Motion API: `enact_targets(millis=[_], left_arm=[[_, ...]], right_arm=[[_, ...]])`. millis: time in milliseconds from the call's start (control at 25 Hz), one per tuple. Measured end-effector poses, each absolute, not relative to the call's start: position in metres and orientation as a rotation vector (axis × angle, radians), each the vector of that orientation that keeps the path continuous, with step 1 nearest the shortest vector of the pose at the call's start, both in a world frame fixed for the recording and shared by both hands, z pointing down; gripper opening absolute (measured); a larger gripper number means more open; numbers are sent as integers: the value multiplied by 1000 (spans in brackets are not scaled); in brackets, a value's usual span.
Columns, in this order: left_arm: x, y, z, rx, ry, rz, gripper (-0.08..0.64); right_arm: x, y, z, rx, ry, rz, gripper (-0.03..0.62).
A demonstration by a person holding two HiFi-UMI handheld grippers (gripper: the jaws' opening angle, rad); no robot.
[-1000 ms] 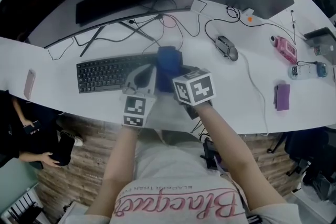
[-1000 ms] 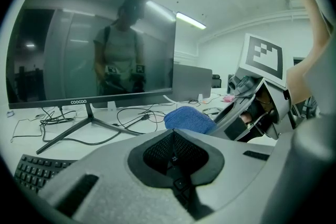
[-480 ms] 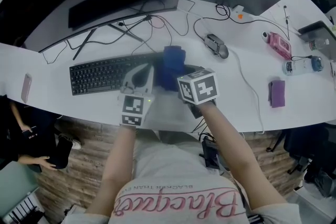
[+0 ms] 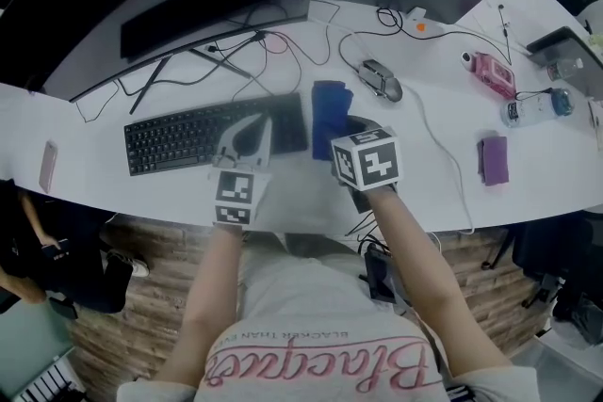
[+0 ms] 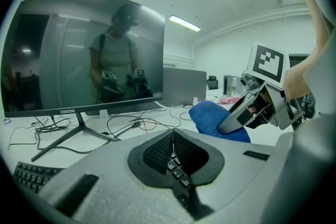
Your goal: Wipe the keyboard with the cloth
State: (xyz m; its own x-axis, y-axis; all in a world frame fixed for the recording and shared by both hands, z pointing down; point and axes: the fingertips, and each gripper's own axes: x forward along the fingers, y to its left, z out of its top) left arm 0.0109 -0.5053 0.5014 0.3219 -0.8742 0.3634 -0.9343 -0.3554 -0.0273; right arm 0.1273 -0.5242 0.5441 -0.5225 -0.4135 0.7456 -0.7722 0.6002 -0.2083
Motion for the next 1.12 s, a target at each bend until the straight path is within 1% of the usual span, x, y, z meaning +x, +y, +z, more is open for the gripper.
enact_targets(millis=[360, 600, 880, 1120], left_arm=[[0, -493, 477, 2414, -1725, 429, 6], [-17, -482, 456, 2436, -1764, 411, 6], [-36, -460, 421, 2494, -1812, 371, 5], [-68, -431, 395, 2522, -1837, 324, 6]], right_arm=[[127, -511, 499, 1020, -2267, 500, 92], [113, -497, 473, 1072, -2328, 431, 92], [87, -474, 435, 1135, -2441, 290, 94], [45, -443, 401, 1182, -2524, 214, 94]])
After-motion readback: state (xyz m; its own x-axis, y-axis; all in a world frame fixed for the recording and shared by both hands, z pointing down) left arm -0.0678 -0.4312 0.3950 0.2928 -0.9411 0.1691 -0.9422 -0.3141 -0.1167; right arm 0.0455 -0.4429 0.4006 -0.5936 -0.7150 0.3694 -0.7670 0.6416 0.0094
